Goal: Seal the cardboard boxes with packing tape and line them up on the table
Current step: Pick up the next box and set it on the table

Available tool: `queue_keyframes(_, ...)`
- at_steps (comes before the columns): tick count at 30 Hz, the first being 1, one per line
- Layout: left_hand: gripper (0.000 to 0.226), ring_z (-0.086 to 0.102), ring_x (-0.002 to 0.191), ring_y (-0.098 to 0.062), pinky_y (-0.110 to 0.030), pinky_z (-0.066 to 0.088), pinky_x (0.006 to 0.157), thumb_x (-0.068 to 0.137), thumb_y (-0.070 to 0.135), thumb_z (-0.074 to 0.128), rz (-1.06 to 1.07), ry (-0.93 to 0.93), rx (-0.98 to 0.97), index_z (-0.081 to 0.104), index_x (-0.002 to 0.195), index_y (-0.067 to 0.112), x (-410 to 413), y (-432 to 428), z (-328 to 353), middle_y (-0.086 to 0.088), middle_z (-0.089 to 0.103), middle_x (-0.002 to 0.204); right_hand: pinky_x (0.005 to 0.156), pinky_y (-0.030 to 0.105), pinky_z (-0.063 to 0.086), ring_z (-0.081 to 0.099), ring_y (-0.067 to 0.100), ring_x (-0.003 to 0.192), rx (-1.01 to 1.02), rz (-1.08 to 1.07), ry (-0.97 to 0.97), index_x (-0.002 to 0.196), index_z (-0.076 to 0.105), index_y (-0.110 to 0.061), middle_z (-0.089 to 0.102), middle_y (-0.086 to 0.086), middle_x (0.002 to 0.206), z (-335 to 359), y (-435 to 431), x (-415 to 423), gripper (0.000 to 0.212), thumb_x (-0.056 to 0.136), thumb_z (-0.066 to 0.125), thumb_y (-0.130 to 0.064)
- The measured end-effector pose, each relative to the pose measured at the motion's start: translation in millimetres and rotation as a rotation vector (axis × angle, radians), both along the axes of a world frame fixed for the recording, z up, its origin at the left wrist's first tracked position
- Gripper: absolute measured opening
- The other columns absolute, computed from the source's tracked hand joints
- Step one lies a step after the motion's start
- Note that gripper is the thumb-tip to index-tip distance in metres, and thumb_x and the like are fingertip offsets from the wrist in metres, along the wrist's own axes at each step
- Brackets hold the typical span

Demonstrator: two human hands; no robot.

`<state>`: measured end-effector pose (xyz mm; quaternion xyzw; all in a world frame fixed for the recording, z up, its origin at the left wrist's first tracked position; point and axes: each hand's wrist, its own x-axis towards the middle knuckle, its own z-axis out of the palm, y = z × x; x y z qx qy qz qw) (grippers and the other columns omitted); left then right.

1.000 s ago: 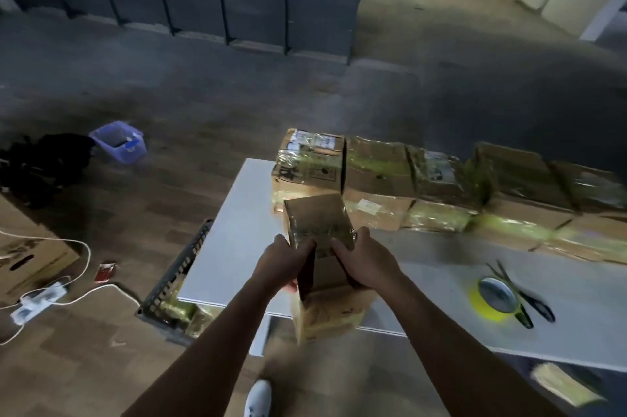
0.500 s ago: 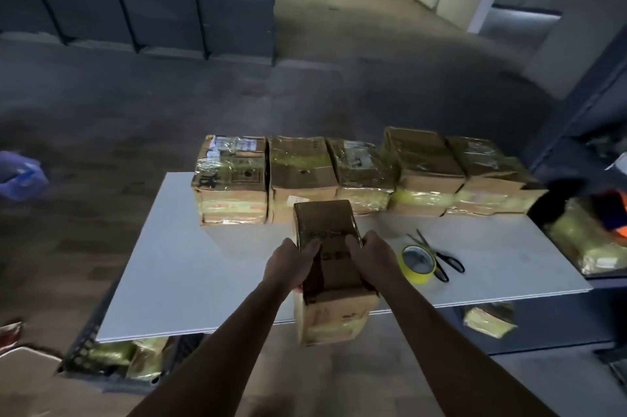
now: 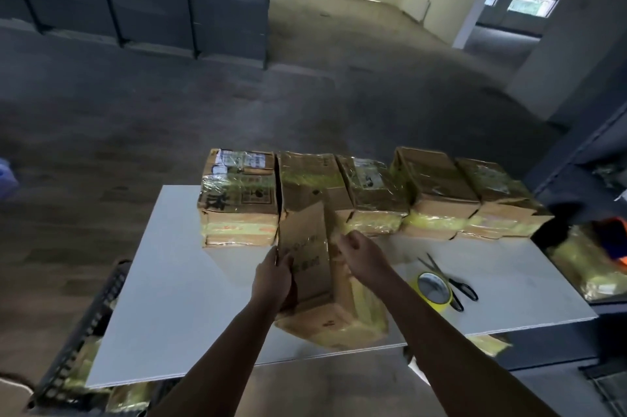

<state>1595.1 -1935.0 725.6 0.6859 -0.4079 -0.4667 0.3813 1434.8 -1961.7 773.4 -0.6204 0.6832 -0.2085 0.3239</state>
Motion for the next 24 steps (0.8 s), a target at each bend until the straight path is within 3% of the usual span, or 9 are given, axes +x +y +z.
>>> queue_keyframes(2,0.042,0.048,0.128,-0.033,-0.045,0.038,0.105,0.105,0.023,0.03,0.023,-0.042,0.024,0.039,0.146,0.017,11,-2,-11,-0.009,0.052,0.139,0.081,0.035,0.047,0.057,0.021,0.091,0.063,0.101,0.114,0.098,0.059,-0.013,0.062,0.003,0.093,-15,0,2,0.025,0.094,0.055,-0.037)
queue_keyframes(4,0.046,0.05,0.126,-0.032,-0.048,0.038,0.109,0.105,0.034,0.026,-0.013,-0.05,0.098,0.046,0.142,0.014,20,-6,-22,-0.01,0.054,0.139,0.099,0.041,0.041,0.047,0.027,0.116,0.075,0.167,0.282,0.113,0.056,-0.014,0.055,0.009,0.121,-35,1,4,0.039,0.09,0.058,-0.045)
queue_keyframes(8,0.083,0.051,0.125,-0.033,-0.043,0.04,0.103,0.087,0.073,0.027,-0.13,0.051,0.256,0.052,0.134,0.009,32,-16,-16,-0.015,0.054,0.137,0.103,0.039,0.04,0.043,0.028,0.126,0.13,0.041,0.236,0.138,0.039,-0.019,0.036,0.01,0.143,-42,5,7,0.074,0.08,0.069,-0.053)
queue_keyframes(11,0.073,0.049,0.126,-0.031,-0.033,0.039,0.091,0.091,0.063,0.042,-0.179,0.047,0.279,0.05,0.134,0.004,37,-22,-17,-0.015,0.052,0.138,0.107,0.043,0.033,0.032,0.033,0.134,0.154,0.007,0.252,0.143,0.032,-0.017,0.028,0.011,0.148,-44,-2,3,0.089,0.075,0.07,-0.06)
queue_keyframes(14,0.06,0.05,0.121,-0.029,-0.031,0.036,0.086,0.097,0.052,0.042,-0.169,0.068,0.3,0.051,0.131,0.003,38,-28,-25,-0.015,0.053,0.136,0.108,0.044,0.029,0.024,0.036,0.138,0.186,0.055,0.281,0.146,0.026,-0.017,0.021,0.011,0.152,-50,-10,-2,0.096,0.073,0.07,-0.062)
queue_keyframes(17,0.047,0.056,0.101,-0.021,-0.032,0.039,0.083,0.102,0.045,0.033,-0.132,0.095,0.29,0.06,0.11,0.007,32,-26,-34,-0.012,0.062,0.116,0.104,0.047,0.034,0.028,0.033,0.134,0.143,0.104,0.347,0.143,0.027,-0.024,0.024,0.009,0.15,-59,-20,-13,0.092,0.072,0.071,-0.062)
queue_keyframes(19,0.045,0.059,0.097,-0.023,-0.034,0.044,0.079,0.103,0.041,0.031,-0.061,0.121,0.306,0.061,0.099,0.008,30,-23,-44,-0.012,0.064,0.105,0.102,0.047,0.036,0.031,0.03,0.131,0.119,0.105,0.466,0.143,0.027,-0.028,0.028,0.008,0.146,-66,-24,-28,0.09,0.072,0.071,-0.061)
queue_keyframes(22,0.043,0.061,0.099,-0.026,-0.04,0.051,0.087,0.103,0.034,0.033,-0.004,-0.001,0.298,0.062,0.108,0.003,23,-24,-51,-0.016,0.065,0.111,0.105,0.05,0.037,0.028,0.034,0.136,0.228,-0.015,0.419,0.148,0.019,-0.025,0.022,0.009,0.151,-79,-27,-53,0.103,0.069,0.069,-0.067)
queue_keyframes(24,0.035,0.06,0.105,-0.03,-0.043,0.051,0.091,0.102,0.025,0.038,0.014,-0.158,0.253,0.052,0.125,0.002,15,-31,-48,-0.017,0.06,0.123,0.101,0.047,0.044,0.043,0.032,0.128,0.32,-0.04,0.277,0.147,0.025,-0.019,0.036,0.012,0.144,-90,-30,-61,0.104,0.067,0.069,-0.07)
